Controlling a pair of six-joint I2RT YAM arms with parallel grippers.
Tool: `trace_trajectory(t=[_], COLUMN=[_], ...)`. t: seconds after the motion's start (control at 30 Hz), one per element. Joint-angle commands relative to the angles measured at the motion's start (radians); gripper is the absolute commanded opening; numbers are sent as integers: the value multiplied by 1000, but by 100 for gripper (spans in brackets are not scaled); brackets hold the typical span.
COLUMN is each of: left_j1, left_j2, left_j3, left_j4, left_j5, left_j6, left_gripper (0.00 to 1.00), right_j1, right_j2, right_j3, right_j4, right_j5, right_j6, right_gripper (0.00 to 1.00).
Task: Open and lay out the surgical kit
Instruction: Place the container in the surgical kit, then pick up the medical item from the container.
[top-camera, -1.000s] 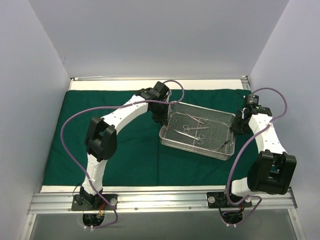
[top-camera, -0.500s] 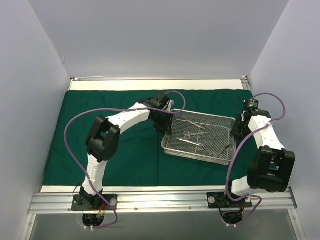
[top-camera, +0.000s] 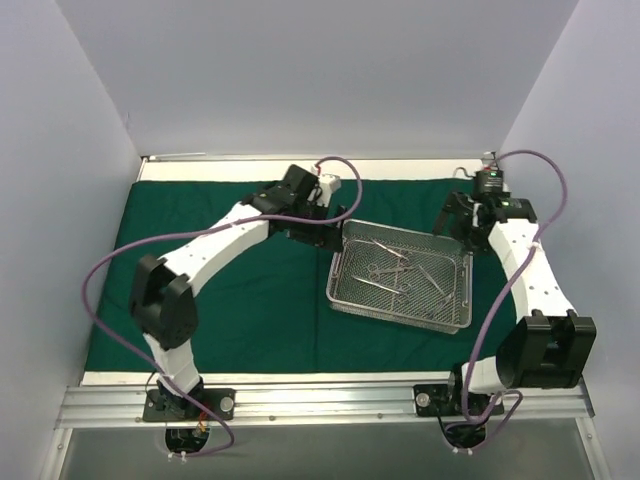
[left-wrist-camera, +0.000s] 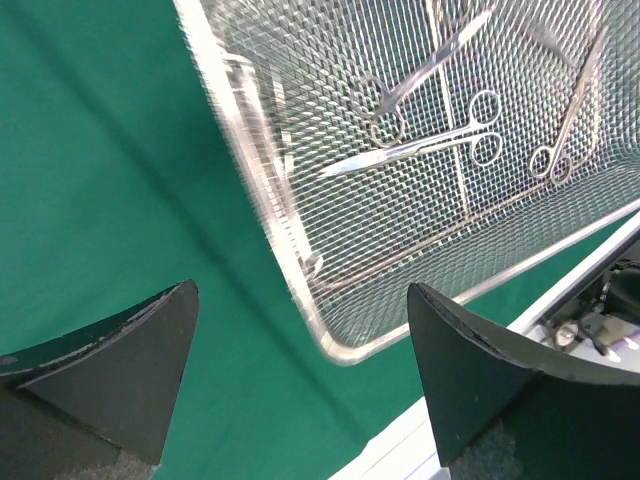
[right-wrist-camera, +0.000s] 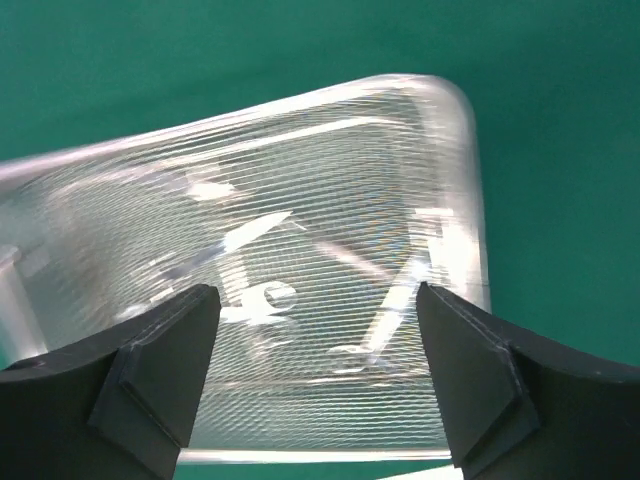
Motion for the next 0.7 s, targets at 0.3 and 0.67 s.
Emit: trace_trajectory(t=[0.3,0.67], left_j1=[255,385], left_j2=[-310,-439], left_j3=[-210,-314], left_j4=[-8,31], left_j5=[73,117], left_j6=[56,61], left_gripper=[95,85], right_j1=[531,583], right_j2=[132,251], right_j3=[40,0], right_j4=[-8,-19], right_j5=[-52,-19], right_j6=[-215,-557], right_gripper=[70,66])
